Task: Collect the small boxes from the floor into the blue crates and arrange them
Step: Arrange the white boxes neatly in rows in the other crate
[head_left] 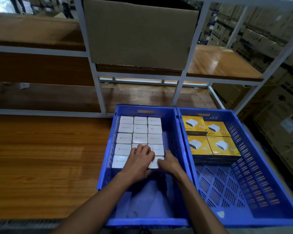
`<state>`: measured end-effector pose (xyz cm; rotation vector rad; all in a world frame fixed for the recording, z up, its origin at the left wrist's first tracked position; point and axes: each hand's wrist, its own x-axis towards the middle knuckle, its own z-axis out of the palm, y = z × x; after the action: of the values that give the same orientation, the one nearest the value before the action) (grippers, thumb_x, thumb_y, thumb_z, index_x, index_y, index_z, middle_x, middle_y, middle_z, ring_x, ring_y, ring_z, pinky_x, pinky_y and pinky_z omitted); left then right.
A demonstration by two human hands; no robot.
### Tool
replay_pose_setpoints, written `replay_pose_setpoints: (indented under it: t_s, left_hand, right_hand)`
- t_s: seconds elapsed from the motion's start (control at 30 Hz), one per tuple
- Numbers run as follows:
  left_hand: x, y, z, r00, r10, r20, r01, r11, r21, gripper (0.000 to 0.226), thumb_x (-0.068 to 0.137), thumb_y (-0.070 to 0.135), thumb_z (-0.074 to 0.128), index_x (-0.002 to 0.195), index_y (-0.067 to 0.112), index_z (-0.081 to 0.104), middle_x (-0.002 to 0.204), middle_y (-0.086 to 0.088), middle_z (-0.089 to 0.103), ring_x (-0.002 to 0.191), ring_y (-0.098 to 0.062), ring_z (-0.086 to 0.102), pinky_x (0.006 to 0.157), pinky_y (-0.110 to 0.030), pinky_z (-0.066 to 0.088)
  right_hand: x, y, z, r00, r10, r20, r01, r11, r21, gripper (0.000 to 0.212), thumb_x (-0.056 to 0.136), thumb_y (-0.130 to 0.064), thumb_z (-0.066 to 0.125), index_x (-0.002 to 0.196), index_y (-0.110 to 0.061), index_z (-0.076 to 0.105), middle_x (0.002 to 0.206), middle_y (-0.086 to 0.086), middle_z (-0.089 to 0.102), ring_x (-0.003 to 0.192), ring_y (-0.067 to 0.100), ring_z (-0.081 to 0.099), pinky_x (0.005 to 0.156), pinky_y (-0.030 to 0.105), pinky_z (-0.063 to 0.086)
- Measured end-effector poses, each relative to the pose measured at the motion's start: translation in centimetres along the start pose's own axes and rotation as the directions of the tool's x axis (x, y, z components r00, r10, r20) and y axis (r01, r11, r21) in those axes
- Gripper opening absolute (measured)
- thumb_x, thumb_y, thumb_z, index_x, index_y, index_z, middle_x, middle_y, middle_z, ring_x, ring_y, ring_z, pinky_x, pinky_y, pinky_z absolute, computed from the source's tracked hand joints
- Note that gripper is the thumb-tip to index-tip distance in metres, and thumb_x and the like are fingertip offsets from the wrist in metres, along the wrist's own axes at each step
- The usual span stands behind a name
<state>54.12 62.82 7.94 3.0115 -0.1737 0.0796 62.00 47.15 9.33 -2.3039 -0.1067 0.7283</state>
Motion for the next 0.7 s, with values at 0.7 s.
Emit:
replay_pose_setpoints:
  t_s: [0.7]
  left_hand:
    - [-0.3,-0.1,0.2,1.0,-0.013,0.004,0.013,1.0,-0.026,0.05,0.073,0.039,0.075,0.114,0.025,0.049,0.13,0.001,0.045,0.115,-0.026,0.044,0.093,-0.042,0.042]
  right_hand:
    - [9.4,-2.1,1.2,0.992,-0.086,-0.097,0.122,0.879,0.461,0.035,0.11,-0.02,0.045,0.143,-0.017,0.054,0.131,0.003,0.066,0.113,0.021,0.064,0.091,0.03,0.047]
